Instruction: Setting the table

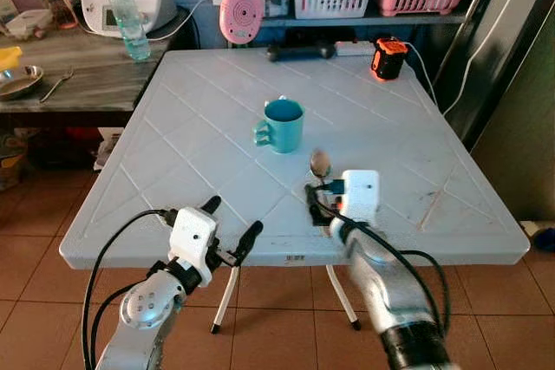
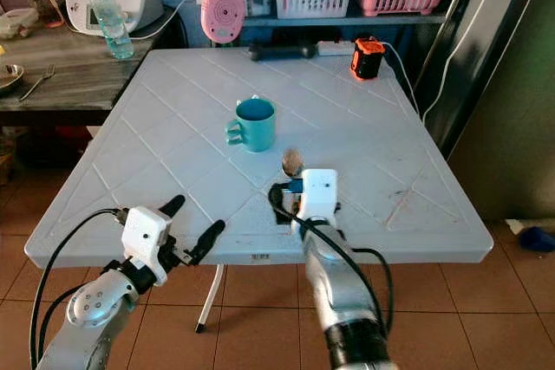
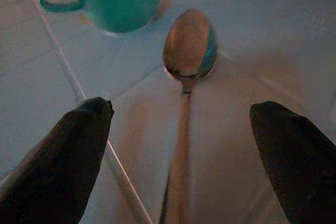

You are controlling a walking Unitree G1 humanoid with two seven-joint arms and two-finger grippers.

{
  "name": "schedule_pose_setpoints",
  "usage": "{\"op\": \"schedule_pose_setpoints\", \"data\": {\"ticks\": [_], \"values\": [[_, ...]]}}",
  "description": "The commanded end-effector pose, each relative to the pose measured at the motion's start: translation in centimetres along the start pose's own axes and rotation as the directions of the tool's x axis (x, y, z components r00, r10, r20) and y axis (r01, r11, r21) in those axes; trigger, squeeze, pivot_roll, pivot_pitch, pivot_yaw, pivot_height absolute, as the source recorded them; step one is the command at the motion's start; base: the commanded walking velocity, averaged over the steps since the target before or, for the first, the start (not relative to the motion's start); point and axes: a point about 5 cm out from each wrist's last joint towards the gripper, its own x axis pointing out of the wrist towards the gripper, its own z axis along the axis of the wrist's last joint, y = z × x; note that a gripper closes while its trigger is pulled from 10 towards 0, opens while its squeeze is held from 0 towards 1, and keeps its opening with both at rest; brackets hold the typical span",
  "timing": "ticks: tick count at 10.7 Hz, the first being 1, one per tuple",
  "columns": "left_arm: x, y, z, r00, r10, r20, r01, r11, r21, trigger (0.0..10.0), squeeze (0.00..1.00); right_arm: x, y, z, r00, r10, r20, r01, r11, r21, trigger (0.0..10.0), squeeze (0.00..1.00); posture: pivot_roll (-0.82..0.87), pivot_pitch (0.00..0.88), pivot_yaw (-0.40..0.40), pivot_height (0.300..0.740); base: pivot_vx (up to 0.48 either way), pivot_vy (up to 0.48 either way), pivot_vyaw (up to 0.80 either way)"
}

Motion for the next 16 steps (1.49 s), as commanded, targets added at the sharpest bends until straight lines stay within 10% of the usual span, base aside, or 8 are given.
{"op": "schedule_pose_setpoints", "data": {"ticks": [1, 3, 7, 9, 10, 11, 12, 16], "values": [[0.1, -0.3, 0.6, 0.999, -0.038, 0.011, 0.038, 0.999, -0.008, 10.0, 0.00, 0.7, 0.7, 0.4, 1.000, 0.009, -0.011, -0.009, 1.000, 0.021, 9.7, 0.00, 0.09, 0.000, 0.048, 0.740, 0.000, 0.000, 0.00], [0.2, -0.3, 1.3, 0.995, -0.093, 0.022, 0.094, 0.995, -0.016, 10.0, 0.00, 1.8, 1.8, 0.9, 1.000, 0.002, -0.029, -0.001, 1.000, 0.026, 0.0, 0.00, 0.09, 0.000, 0.045, 0.740, 0.000, 0.000, 0.00], [-0.5, -0.6, 1.0, 0.974, -0.221, -0.058, 0.222, 0.975, 0.009, 10.0, 0.00, 3.0, 2.2, 0.7, 0.992, -0.082, -0.099, 0.086, 0.996, 0.030, 0.3, 0.00, 0.10, 0.000, 0.035, 0.740, 0.000, 0.000, 0.00], [-0.6, -0.5, 0.9, 0.963, -0.255, -0.090, 0.258, 0.966, 0.014, 10.0, 0.00, 3.2, 2.1, 0.1, 0.988, -0.087, -0.124, 0.091, 0.995, 0.034, 8.7, 0.00, 0.10, 0.000, 0.038, 0.740, 0.000, 0.000, 0.00], [-0.5, -0.5, 0.9, 0.959, -0.265, -0.096, 0.268, 0.963, 0.018, 10.0, 0.00, 3.3, 1.9, -0.2, 0.985, -0.082, -0.150, 0.089, 0.995, 0.040, 10.0, 0.00, 0.10, 0.000, 0.040, 0.740, 0.000, 0.000, 0.00], [-0.5, -0.5, 0.8, 0.956, -0.275, -0.105, 0.278, 0.960, 0.017, 10.0, 0.00, 3.3, 1.8, -0.9, 0.980, -0.083, -0.183, 0.090, 0.996, 0.030, 4.5, 0.00, 0.10, 0.000, 0.041, 0.740, 0.000, 0.000, 0.00], [-0.5, -0.5, 0.8, 0.954, -0.279, -0.108, 0.283, 0.959, 0.018, 10.0, 0.00, 3.2, 1.8, -1.6, 0.973, -0.087, -0.216, 0.093, 0.995, 0.019, 1.4, 0.00, 0.10, 0.000, 0.040, 0.740, 0.000, 0.000, 0.00], [-0.4, -0.4, 0.9, 0.956, -0.274, -0.108, 0.277, 0.961, 0.021, 10.0, 0.00, 2.3, 0.5, -3.8, 0.950, -0.121, -0.289, 0.111, 0.993, -0.050, 0.0, 0.00, 0.10, 0.000, 0.038, 0.740, 0.000, 0.000, 0.00]]}}
